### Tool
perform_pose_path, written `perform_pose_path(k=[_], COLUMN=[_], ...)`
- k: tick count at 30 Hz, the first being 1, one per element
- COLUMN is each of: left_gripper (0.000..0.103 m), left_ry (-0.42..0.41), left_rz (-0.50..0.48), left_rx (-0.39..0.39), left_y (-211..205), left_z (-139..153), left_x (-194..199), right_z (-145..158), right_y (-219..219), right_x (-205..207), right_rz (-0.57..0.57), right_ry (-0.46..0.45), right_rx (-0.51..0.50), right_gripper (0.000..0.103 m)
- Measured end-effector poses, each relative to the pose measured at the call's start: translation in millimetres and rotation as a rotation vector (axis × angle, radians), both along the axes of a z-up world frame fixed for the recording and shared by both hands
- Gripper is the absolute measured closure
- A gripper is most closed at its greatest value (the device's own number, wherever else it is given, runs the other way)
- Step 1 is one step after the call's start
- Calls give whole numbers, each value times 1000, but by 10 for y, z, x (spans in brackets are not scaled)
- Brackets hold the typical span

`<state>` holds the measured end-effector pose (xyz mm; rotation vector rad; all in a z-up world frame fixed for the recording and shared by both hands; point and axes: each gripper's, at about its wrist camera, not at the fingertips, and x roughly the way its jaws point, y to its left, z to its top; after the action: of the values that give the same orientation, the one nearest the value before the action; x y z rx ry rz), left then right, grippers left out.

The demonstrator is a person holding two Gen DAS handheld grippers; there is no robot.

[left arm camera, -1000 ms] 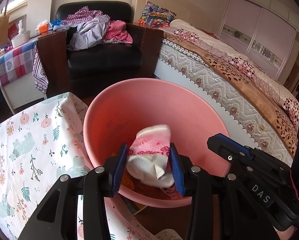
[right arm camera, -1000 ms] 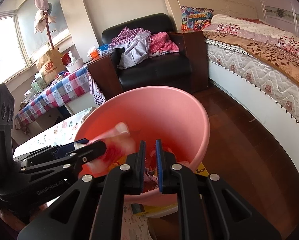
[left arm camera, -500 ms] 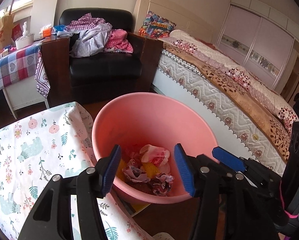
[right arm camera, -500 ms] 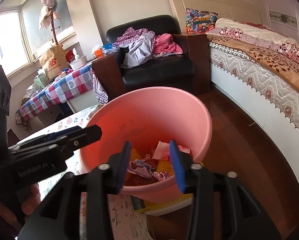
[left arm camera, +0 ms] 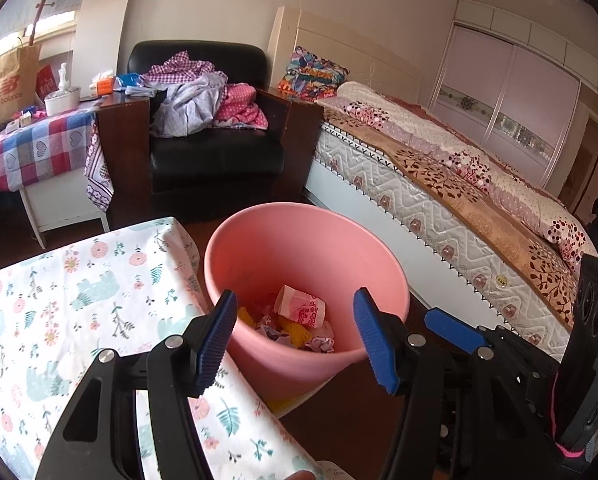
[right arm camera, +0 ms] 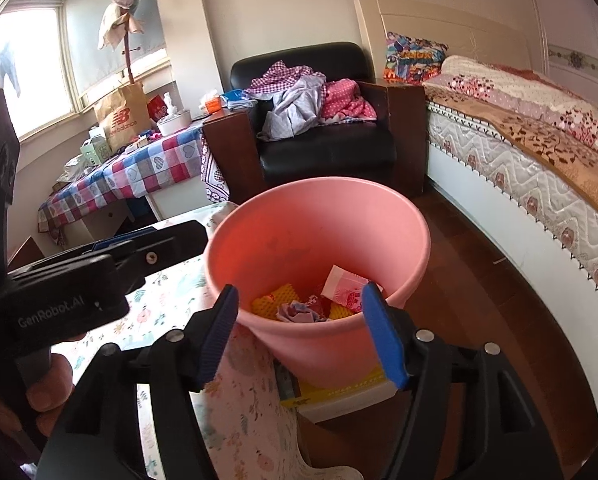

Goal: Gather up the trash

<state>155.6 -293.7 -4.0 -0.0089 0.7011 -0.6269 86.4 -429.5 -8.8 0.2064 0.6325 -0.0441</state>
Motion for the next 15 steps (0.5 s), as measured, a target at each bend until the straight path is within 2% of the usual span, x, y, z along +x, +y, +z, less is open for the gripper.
perform_pose_path(k=[7,15], left_gripper=[43,44], left_ry=[-20,-60], left_rz=[21,37], left_rx=[-23,-10], left_y=[204,389], left_z=[112,161], left_x=[-225,-473], right_z=[131,158], right_y=[224,292], right_x=[-177,-302], right_rz=[-18,-31], right_ry=[-10,-4], right_rx=[-70,-75], right_gripper=[38,38])
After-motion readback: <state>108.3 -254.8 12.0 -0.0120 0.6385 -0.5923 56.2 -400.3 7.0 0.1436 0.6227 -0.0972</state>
